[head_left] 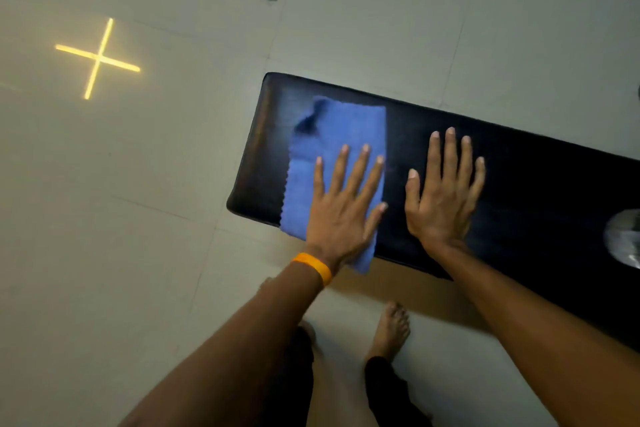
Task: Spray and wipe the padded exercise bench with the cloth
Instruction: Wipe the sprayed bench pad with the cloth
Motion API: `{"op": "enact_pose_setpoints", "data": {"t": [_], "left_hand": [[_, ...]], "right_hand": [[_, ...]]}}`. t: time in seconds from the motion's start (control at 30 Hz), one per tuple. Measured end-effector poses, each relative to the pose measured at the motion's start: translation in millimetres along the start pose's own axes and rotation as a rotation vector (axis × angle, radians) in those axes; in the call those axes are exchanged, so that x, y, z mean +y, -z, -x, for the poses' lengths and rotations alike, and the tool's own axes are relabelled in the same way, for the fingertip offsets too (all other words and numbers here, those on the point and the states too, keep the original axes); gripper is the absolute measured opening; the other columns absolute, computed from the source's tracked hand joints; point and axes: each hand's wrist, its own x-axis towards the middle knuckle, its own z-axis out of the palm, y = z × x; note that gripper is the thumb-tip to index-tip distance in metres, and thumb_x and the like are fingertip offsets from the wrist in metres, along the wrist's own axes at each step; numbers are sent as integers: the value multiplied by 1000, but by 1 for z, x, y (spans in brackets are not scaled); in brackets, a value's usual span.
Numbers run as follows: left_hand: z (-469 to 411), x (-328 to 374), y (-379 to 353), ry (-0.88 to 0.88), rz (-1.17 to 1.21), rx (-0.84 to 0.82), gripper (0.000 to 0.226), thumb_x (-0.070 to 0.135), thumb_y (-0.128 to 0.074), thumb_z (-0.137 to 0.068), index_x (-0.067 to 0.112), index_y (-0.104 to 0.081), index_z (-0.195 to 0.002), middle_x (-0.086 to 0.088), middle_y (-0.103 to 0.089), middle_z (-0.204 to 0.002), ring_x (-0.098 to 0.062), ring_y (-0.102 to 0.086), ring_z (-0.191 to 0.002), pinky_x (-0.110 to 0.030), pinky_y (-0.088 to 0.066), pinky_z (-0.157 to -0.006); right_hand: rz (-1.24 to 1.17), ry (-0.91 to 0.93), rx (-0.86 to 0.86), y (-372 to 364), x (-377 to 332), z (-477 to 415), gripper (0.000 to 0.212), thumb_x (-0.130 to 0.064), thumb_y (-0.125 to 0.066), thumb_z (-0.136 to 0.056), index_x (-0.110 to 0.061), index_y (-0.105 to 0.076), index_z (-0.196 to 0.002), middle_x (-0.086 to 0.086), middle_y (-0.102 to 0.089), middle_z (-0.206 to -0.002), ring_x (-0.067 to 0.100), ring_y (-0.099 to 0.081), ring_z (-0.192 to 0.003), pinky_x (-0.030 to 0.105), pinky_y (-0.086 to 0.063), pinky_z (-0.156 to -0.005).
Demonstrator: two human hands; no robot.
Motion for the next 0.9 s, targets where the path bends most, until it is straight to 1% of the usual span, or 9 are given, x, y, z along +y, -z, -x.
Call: {"op": "enact_pose_setpoints", "data": {"t": [0.07, 0.13, 0.3, 0.37, 0.53, 0.63, 0.7, 0.8, 0.9], "left_hand": [[7, -6, -3, -198, -4, 1, 64, 51, -32, -106, 20, -24, -161, -5, -18, -170, -31, -12, -157, -63, -14, -122], [-3, -36, 0, -203, -27, 23, 64, 54, -32, -105, 23, -27, -161, -4, -21, -169, -30, -16, -157, -58, -12, -125], [-38, -112, 19, 322, 15, 41, 72, 61, -27, -103, 24, -13, -163, -6, -8, -171, -33, -5, -158, -59, -8, -125], [-32, -100, 18, 343, 9, 42, 71, 59, -25, -104, 22, -11, -163, -7, -5, -172, -36, -1, -158, -60, -10, -124], [36, -42, 1, -96, -26, -40, 65, 52, -27, -106, 21, -20, -162, -8, -14, -170, -38, -8, -157, -66, -19, -118], [15, -68, 4, -307, -52, -40, 65, 58, -27, -105, 26, -24, -161, -3, -20, -169, -33, -18, -156, -58, -27, -115], [-28, -87, 11, -205, -37, -16, 67, 60, -23, -104, 27, -21, -162, -2, -18, -170, -31, -16, -156, -58, -25, -117], [-85, -91, 16, 188, -21, 14, 66, 58, -18, -105, 26, -16, -163, -3, -13, -171, -34, -10, -157, -63, -12, -123], [-82, -64, 5, 166, -115, 31, 68, 57, -17, -105, 22, -11, -163, -6, -11, -171, -39, -9, -156, -65, -11, -123]], "right_hand": [[4, 0, 6, -1, 0, 0, 64, -41, -35, -102, -15, -20, -159, 7, -16, -167, 28, -12, -155, 54, -11, -124], [1, 1, 3, -1, 1, 1, 64, -42, -34, -102, -15, -21, -159, 7, -16, -167, 28, -12, -155, 53, -11, -124], [3, -6, -4, -2, 0, 0, 64, -43, -32, -102, -16, -18, -159, 7, -14, -168, 28, -11, -155, 53, -9, -124], [9, -11, -3, -1, -1, -1, 65, -44, -31, -102, -16, -19, -159, 7, -14, -168, 28, -10, -155, 54, -10, -124], [13, -12, 6, -1, -2, -2, 64, -43, -33, -101, -16, -22, -158, 7, -17, -167, 29, -13, -155, 54, -13, -123], [11, -7, 16, -3, -1, -1, 64, -42, -34, -100, -15, -23, -158, 8, -19, -167, 29, -14, -154, 54, -13, -123], [4, -4, 7, -2, -1, -1, 65, -42, -33, -100, -16, -23, -158, 8, -18, -167, 28, -13, -155, 53, -12, -124], [2, -17, 0, -1, -1, -1, 65, -43, -32, -101, -17, -21, -159, 7, -17, -167, 28, -12, -155, 53, -11, -124], [-2, -18, 1, 0, -2, -2, 65, -43, -33, -101, -16, -22, -159, 7, -18, -167, 28, -13, -155, 53, -12, -124]]}}
